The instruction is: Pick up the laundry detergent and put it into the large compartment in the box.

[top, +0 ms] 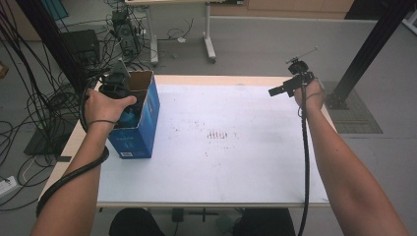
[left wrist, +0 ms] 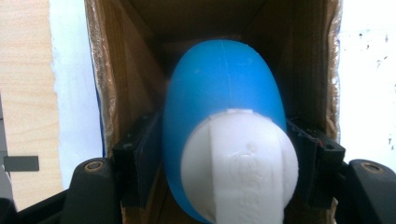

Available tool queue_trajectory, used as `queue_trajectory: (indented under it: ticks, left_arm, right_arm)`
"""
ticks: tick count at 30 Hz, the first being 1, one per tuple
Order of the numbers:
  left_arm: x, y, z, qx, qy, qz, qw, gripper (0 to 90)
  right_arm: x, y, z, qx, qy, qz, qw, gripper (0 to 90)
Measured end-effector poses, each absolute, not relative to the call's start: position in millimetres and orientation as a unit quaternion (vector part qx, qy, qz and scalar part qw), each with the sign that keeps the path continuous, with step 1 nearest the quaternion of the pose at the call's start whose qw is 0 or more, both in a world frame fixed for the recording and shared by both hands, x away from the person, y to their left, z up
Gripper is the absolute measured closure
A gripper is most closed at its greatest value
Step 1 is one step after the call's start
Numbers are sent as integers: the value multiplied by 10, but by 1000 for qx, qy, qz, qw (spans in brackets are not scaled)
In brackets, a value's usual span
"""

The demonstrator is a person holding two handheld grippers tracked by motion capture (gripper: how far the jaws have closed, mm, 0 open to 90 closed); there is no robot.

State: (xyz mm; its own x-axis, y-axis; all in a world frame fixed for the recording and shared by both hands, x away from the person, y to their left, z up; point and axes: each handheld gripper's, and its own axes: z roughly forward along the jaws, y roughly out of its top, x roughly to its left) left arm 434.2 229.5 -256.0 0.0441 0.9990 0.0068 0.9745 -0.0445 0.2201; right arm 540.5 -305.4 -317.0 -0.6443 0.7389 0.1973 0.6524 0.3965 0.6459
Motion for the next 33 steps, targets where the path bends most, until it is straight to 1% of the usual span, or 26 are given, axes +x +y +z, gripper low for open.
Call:
queue_trajectory:
  ticks: [21,33]
  left_arm:
    - [4246,2270,-2259,721,680,91,96,307]
    - [4170,2212,-2091,730,669,94,101,249]
  right_arm:
    - [5397,-3042,-3157,413,834,361,61,19]
    - [5369,-3036,-3120,410,834,364,66,19]
